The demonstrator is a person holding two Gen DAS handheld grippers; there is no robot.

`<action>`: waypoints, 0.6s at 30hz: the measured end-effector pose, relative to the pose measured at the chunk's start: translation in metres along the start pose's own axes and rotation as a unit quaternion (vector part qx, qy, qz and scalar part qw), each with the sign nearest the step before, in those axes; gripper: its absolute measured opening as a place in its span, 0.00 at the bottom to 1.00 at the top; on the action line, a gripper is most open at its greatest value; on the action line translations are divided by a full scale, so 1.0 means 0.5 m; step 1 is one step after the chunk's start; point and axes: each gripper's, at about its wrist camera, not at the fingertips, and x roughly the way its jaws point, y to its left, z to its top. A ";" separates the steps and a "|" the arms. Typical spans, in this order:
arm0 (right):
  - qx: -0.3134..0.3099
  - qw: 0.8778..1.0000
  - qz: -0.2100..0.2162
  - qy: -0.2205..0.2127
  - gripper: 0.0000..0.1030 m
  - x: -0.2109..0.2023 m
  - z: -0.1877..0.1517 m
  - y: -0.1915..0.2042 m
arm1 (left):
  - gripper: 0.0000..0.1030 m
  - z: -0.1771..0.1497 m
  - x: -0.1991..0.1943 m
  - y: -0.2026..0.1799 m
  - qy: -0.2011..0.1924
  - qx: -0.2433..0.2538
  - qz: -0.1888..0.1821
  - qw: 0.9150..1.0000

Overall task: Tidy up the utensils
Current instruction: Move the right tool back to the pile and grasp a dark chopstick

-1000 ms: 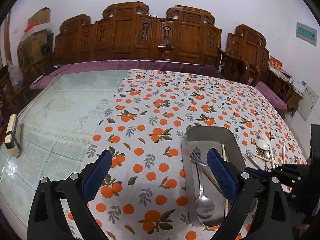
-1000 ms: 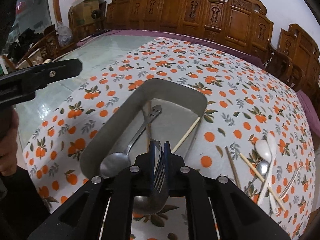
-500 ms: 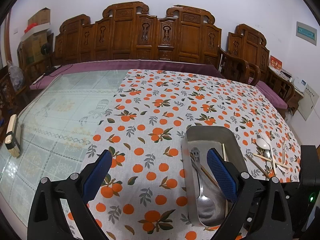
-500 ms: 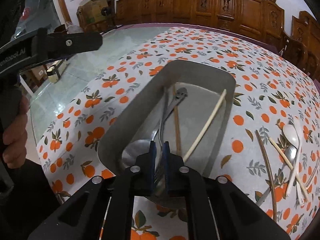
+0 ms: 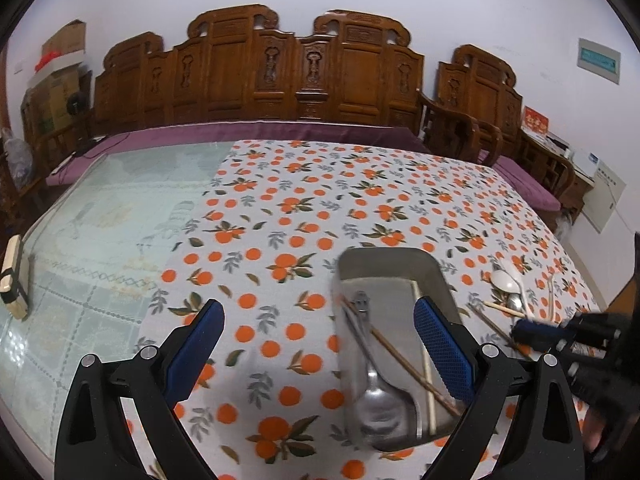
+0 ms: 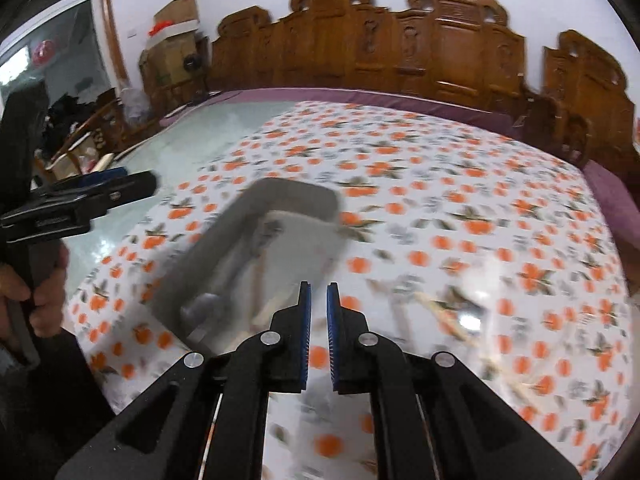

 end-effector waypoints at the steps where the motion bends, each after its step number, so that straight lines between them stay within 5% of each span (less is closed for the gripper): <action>1: 0.003 1.000 -0.006 0.004 0.09 -0.005 -0.007 -0.023 | 0.89 -0.002 -0.001 -0.012 0.000 0.003 -0.005 1.000; 10: 0.027 0.998 -0.046 0.032 0.09 0.000 -0.100 -0.137 | 0.89 -0.025 -0.003 -0.123 0.004 0.041 -0.049 0.998; 18: 0.025 0.998 -0.024 0.053 0.09 0.036 -0.135 -0.125 | 0.89 -0.053 0.005 -0.192 0.013 0.078 -0.066 0.995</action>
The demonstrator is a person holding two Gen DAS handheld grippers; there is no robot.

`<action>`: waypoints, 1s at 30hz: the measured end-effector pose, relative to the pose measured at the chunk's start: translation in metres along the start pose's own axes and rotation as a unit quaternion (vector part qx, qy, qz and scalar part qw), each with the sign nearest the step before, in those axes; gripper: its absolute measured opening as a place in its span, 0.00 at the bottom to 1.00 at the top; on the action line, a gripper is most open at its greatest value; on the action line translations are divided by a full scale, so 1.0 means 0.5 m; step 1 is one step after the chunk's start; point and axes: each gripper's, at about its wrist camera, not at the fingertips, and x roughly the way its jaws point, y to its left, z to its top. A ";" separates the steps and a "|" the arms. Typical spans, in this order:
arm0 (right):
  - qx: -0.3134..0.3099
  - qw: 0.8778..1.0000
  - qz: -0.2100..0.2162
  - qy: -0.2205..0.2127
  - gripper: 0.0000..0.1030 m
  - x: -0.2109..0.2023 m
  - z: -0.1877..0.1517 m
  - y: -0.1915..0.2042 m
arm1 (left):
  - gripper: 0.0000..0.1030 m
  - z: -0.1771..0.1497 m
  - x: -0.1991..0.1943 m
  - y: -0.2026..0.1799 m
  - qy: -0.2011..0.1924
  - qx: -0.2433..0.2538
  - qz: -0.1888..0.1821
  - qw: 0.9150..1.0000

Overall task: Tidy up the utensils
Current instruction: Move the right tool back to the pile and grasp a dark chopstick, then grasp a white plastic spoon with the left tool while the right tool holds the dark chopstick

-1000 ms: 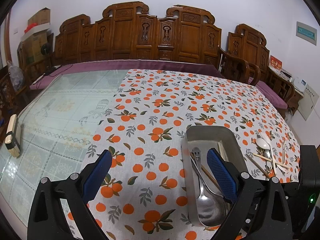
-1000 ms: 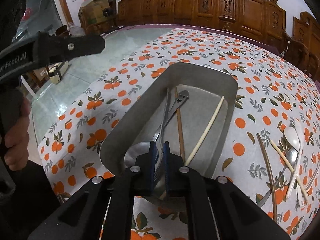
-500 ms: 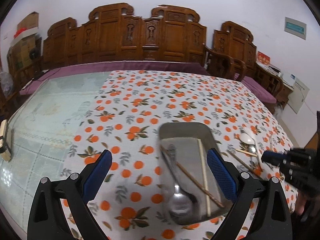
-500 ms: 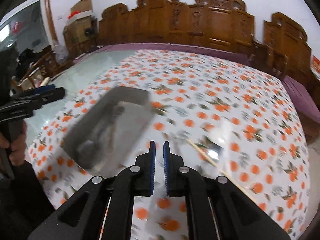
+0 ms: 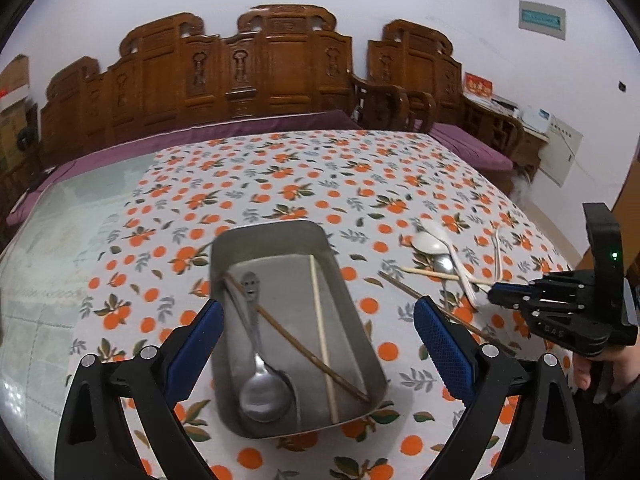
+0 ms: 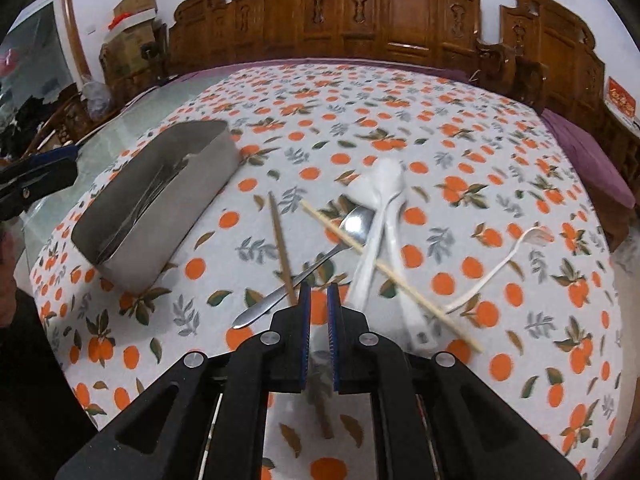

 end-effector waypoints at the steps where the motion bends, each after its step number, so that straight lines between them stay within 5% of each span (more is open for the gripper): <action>1: -0.005 1.000 0.001 0.005 0.09 0.007 -0.002 0.005 | 0.89 -0.001 0.001 -0.003 0.001 0.002 -0.002 1.000; 19: -0.073 0.997 -0.012 0.030 0.06 0.058 -0.006 0.030 | 0.89 -0.019 0.018 -0.044 0.010 0.020 -0.010 1.000; 30: 0.018 0.998 -0.031 -0.052 0.06 -0.034 0.029 -0.100 | 0.89 -0.010 0.026 -0.088 0.025 0.026 -0.026 0.999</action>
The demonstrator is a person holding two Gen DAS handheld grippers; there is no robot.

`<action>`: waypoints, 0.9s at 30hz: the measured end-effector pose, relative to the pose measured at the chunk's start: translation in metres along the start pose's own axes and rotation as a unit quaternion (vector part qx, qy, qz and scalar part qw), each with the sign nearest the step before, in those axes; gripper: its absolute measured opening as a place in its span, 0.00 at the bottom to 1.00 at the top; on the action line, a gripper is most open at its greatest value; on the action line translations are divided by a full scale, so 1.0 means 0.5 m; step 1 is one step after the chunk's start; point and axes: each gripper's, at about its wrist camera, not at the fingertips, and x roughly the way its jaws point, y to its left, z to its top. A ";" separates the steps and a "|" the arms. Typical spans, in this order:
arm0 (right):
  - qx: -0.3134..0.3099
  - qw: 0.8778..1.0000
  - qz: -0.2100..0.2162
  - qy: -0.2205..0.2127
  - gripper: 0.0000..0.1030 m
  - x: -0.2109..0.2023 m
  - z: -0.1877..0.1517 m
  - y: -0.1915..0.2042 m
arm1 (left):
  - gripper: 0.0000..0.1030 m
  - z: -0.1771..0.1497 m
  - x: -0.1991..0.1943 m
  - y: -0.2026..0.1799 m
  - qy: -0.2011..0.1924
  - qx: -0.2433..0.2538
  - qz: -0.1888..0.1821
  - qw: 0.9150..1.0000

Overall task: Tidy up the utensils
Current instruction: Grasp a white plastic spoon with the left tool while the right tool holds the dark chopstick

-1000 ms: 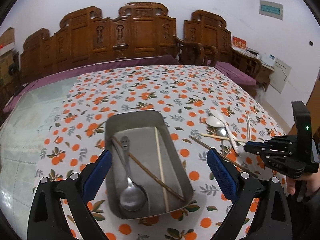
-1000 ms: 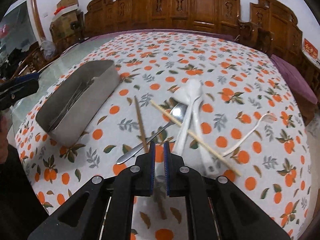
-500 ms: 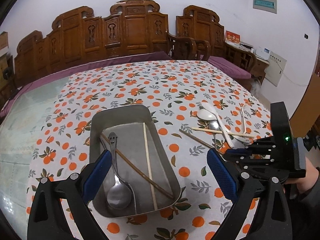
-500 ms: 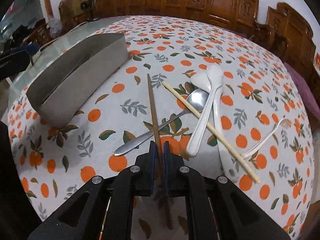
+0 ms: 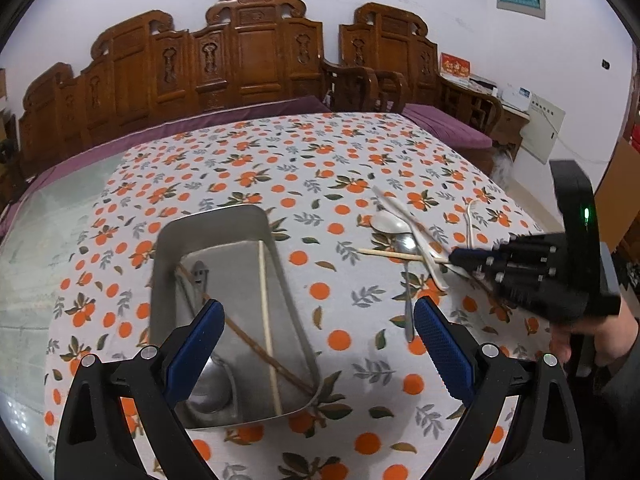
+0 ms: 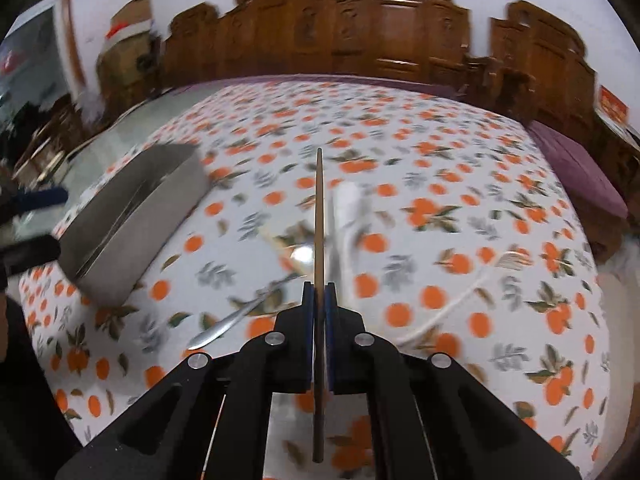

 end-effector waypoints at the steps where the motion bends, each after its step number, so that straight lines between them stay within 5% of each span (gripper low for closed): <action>1: 0.004 1.000 -0.004 -0.004 0.06 -0.004 0.001 -0.012 | 0.89 0.003 0.007 -0.006 0.005 0.000 -0.002 1.000; 14: 0.053 0.998 -0.041 -0.011 0.06 -0.019 -0.013 -0.116 | 0.69 0.045 0.144 -0.088 0.058 -0.022 -0.041 0.997; 27: 0.076 0.997 -0.022 -0.019 0.06 -0.018 -0.006 -0.129 | 0.28 0.075 0.273 -0.197 0.094 -0.006 -0.074 0.993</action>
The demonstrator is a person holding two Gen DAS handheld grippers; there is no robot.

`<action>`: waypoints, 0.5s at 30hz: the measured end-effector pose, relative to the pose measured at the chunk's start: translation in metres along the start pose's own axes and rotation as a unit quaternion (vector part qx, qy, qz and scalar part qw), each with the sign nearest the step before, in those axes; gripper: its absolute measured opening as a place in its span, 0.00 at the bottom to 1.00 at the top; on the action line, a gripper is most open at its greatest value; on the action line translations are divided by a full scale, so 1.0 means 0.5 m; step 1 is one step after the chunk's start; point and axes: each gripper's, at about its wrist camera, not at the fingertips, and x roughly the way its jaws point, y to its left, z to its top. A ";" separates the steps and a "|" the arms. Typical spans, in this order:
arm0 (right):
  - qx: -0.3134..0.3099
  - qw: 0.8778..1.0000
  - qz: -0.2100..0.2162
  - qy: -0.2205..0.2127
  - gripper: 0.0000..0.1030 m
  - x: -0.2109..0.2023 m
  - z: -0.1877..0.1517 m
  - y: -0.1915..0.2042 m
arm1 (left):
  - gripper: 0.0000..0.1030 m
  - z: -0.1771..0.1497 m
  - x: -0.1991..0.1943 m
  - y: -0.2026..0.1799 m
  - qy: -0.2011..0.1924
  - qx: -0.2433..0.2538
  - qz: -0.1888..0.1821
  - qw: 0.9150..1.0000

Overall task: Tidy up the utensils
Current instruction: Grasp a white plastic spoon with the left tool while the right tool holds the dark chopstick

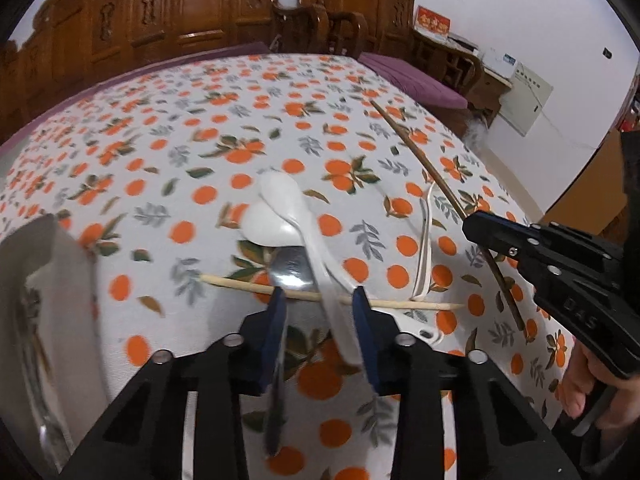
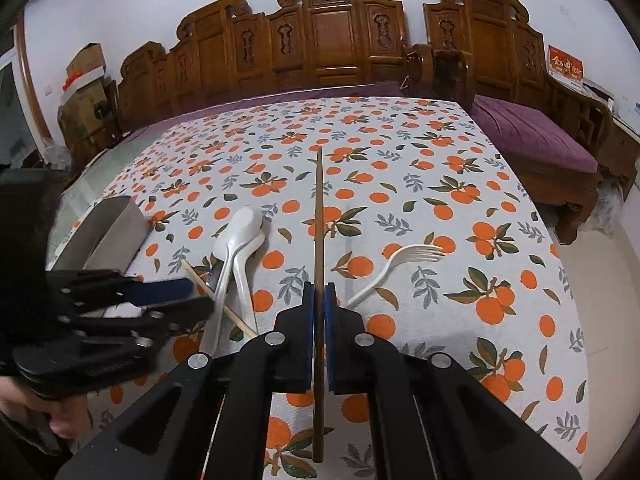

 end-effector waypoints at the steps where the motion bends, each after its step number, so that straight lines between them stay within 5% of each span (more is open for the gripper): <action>1: 0.001 1.000 0.002 -0.001 0.06 0.000 0.001 0.000 | 0.28 0.000 0.008 -0.004 0.003 -0.001 0.000 1.000; 11: 0.005 1.000 0.008 -0.003 0.06 0.000 0.004 0.002 | 0.20 0.018 0.043 -0.006 0.009 -0.010 0.004 1.000; 15: 0.004 1.000 0.008 -0.002 0.06 0.000 0.004 0.006 | 0.05 0.024 0.049 -0.006 0.012 -0.010 0.006 1.000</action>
